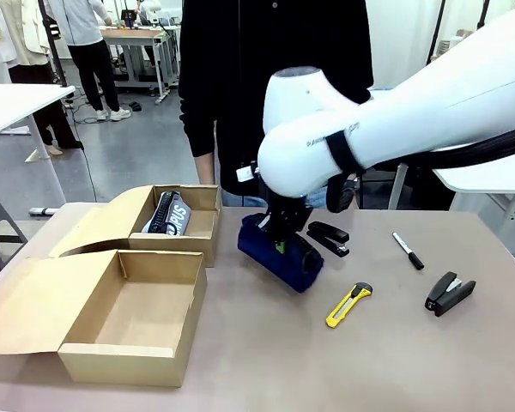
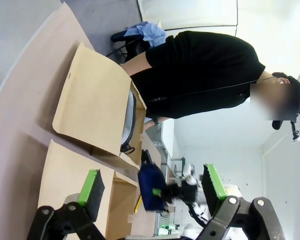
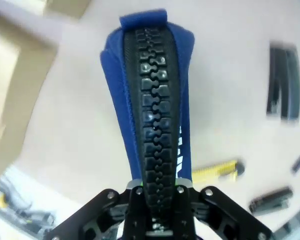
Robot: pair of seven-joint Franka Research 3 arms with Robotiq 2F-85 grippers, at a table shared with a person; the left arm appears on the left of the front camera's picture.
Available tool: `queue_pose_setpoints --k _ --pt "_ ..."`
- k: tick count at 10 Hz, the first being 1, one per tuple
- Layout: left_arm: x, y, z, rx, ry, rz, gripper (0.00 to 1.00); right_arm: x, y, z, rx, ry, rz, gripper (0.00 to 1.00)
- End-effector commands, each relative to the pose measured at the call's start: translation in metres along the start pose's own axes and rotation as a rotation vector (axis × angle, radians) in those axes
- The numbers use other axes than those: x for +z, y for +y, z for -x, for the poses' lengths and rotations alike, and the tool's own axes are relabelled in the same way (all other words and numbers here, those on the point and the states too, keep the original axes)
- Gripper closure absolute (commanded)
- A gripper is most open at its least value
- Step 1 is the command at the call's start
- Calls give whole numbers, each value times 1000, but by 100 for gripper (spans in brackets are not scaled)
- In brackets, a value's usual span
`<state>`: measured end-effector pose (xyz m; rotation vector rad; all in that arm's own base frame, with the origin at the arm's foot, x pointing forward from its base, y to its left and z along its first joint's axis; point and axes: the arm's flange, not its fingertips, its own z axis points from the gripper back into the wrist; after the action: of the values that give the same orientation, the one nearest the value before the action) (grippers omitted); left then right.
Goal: Place items inside the box.
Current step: Pick up a Pencil pouch or Stapler and place it inside the Mailer Box closest to the robot.
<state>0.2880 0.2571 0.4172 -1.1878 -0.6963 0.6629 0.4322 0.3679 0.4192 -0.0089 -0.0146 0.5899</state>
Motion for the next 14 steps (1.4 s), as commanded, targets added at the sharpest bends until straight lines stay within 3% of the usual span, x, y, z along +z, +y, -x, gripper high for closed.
queue_pose_setpoints --k 1,2,3,4,6,7,8,10,11,13,14 --pt "1 0 1 -8 -1 19 0 74 14 113 -79 79 -79 100" --pt "1 0 1 -8 -1 19 0 86 20 148 -73 42 -93 100" --pt "1 0 1 -8 -1 19 0 89 18 162 -13 7 -151 100" --pt "1 0 1 -8 -1 19 0 67 26 99 -60 82 -64 100" --pt "1 0 1 -8 -1 19 0 67 26 99 -60 82 -64 100" --pt "1 0 1 -8 -1 19 0 86 31 142 -55 65 -87 92" --pt "1 0 1 -8 -1 19 0 93 49 126 -83 53 -198 92" --pt "1 0 1 -8 -1 19 0 125 127 80 -381 -46 -253 92" --pt "1 0 1 -8 -1 19 0 128 159 60 -517 -51 -264 92" --pt "1 0 1 -8 -1 19 0 124 226 21 -609 -50 -281 92" --pt "1 0 1 -8 -1 19 0 115 256 2 -674 -95 -209 92"
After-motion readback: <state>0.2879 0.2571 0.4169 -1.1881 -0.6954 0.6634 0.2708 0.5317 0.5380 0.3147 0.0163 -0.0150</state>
